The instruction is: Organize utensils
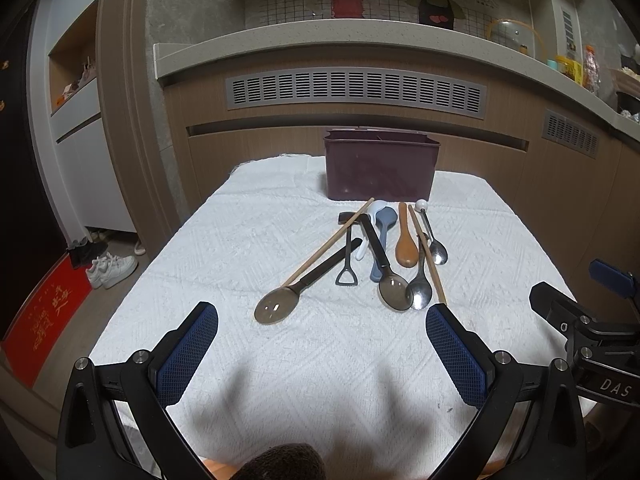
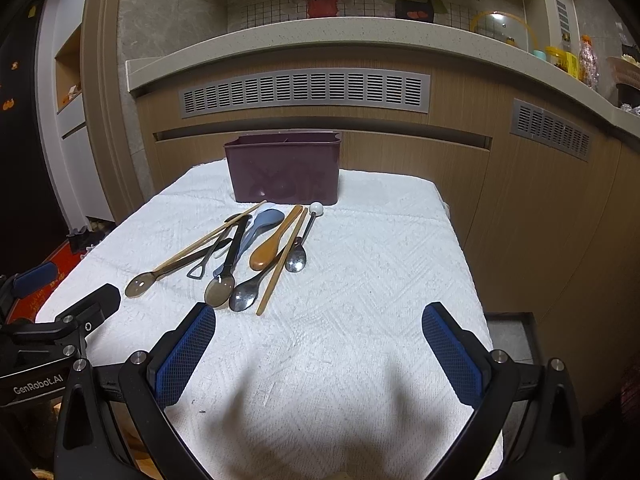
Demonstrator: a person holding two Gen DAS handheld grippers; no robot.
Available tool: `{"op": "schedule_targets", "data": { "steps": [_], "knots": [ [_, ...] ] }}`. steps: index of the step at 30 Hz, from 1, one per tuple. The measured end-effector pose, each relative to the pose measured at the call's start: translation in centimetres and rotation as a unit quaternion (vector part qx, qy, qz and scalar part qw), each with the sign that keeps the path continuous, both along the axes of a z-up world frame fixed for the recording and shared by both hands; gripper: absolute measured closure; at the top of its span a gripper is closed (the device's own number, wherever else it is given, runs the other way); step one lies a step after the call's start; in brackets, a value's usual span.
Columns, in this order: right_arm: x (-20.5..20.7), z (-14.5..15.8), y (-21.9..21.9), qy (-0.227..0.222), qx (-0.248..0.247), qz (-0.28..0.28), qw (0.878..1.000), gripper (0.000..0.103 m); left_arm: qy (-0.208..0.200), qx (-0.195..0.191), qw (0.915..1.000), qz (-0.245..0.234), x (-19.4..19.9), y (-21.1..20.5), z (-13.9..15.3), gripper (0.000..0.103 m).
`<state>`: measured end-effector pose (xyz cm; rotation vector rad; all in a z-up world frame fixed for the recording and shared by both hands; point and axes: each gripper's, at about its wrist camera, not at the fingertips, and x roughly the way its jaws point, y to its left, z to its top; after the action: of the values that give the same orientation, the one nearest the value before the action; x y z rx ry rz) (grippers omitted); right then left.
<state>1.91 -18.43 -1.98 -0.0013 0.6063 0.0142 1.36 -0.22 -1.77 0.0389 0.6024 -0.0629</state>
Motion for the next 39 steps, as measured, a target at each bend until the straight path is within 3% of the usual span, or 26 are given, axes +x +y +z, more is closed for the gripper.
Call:
{"op": "schedule_targets", "data": {
  "steps": [9,16,21,29,33,37,39],
  "knots": [
    [0.1,0.0,0.0,-0.003,-0.004,-0.001,1.0,0.0,0.005,-0.004,1.0,-0.002,0.7,0.4,0.1,0.0],
    [1.1,0.9,-0.1,-0.043,-0.027,-0.019,0.999,0.0,0.01,-0.013,0.9998,-0.007,3.6,1.4,0.6,0.0],
    [4.3,1.2,0.3,-0.019,-0.034,0.006,0.999,0.0,0.024,-0.013,0.9993,-0.023,6.8,1.7,0.4,0.0],
    [10.1,0.6,0.1,0.013,-0.032,0.017,0.999,0.0,0.044,0.0,0.9944,-0.096,13.8,-0.1,-0.5,0.0],
    [12.4,0.3,-0.6,0.022,-0.033,0.013,0.999,0.0,0.072,0.03,0.9876,-0.136,17.1,-1.8,-1.5,0.0],
    [14.3,0.0,-1.4,0.028,-0.037,0.013,0.999,0.0,0.109,0.015,0.9749,-0.193,20.7,-2.8,-2.1,0.0],
    [15.0,0.0,-1.8,0.028,-0.039,0.014,0.999,0.0,0.107,0.022,0.9762,-0.187,22.4,-3.2,-2.1,0.0]
  ]
}}
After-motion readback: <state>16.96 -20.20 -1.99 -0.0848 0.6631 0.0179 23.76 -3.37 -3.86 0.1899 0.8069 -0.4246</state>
